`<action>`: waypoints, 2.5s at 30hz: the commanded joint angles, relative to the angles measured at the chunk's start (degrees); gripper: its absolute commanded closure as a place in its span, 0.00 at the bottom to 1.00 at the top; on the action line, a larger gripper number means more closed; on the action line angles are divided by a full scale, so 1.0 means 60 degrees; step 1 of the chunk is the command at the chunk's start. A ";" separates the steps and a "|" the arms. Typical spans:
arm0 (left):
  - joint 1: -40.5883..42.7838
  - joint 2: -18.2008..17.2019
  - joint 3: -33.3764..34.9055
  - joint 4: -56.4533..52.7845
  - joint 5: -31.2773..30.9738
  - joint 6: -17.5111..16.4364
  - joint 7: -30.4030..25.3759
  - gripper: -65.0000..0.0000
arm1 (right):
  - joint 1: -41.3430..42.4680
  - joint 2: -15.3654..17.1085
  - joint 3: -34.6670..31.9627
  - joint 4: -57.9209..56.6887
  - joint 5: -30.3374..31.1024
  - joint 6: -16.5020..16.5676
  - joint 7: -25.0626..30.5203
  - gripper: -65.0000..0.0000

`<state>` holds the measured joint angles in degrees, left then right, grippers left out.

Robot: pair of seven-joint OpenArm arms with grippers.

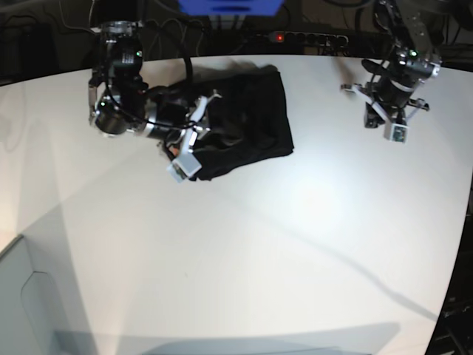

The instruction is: Fold the T-shirt properly

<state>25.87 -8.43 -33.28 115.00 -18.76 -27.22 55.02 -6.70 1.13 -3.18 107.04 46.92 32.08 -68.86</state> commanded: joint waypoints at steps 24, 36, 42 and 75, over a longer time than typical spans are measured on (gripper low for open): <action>0.0150 -0.0083 -0.0483 0.0035 -0.0660 0.0002 -0.0270 0.97 | 0.1812 -0.0166 -0.2041 -0.6273 -0.3182 0.0009 0.3938 1.00; 0.0077 -0.0083 -0.0483 0.0020 -0.0660 0.0002 -0.0270 0.97 | 0.1812 -0.0063 0.3629 -0.6830 -0.3197 -0.0005 0.4363 1.00; 0.0077 -0.0083 -0.0483 0.0020 -0.0660 0.0002 -0.0270 0.97 | 0.2135 0.0040 0.6955 -0.6874 -0.3211 -0.0020 0.4378 1.00; 0.0165 -0.0010 -0.0483 0.0020 -0.0660 0.0002 -0.0182 0.97 | 0.3527 0.0406 0.8962 -0.6830 -0.3138 -0.3170 0.7191 1.00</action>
<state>26.70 -7.92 -35.90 114.37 -22.15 -27.22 55.00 13.45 2.74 50.52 65.10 27.64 13.39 -26.70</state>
